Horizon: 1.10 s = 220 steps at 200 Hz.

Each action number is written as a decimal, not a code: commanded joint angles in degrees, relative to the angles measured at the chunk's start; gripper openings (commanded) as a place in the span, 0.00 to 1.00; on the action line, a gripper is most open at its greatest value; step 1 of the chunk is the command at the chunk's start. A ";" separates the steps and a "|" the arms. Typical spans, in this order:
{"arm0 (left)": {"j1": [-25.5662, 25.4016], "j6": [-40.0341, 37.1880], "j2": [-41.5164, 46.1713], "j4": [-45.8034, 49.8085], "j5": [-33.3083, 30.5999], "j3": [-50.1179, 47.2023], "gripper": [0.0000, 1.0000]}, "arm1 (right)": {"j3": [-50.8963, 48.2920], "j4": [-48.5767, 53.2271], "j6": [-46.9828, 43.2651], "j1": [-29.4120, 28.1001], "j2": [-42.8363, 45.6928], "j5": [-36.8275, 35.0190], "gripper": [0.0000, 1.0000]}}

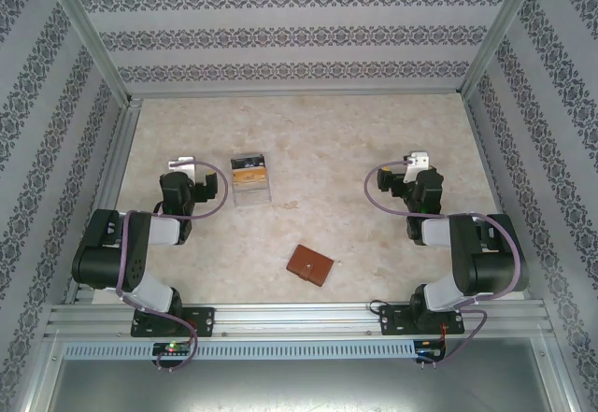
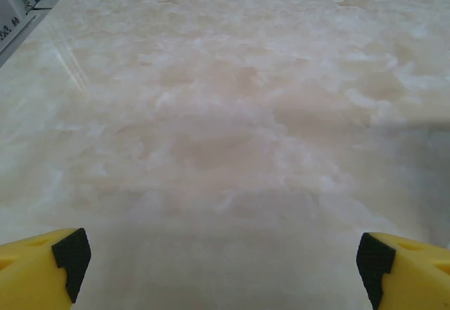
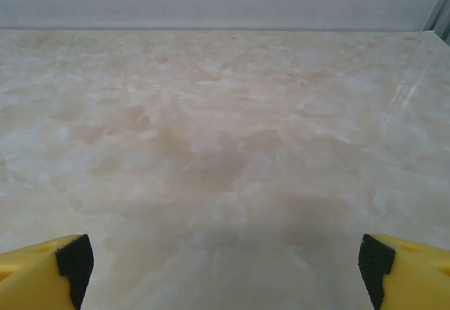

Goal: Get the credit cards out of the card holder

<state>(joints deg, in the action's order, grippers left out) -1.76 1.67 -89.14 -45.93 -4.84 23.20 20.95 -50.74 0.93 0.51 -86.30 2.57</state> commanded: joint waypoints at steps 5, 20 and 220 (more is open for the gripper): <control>0.86 -0.62 -0.25 -2.85 0.59 -0.11 0.99 | 1.27 0.03 0.52 -0.30 -0.01 -0.63 0.98; 0.80 -0.62 -0.27 -2.85 0.67 -0.09 0.99 | 1.28 0.03 0.49 -0.35 -0.01 -0.68 0.98; 1.06 0.88 12.92 34.83 -5.95 16.09 0.99 | 3.68 10.86 2.96 -0.23 8.39 -7.00 0.98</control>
<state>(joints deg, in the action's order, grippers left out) -1.74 1.72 -82.78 -27.62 -6.48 32.64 21.58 -47.24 1.78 0.51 -84.71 0.58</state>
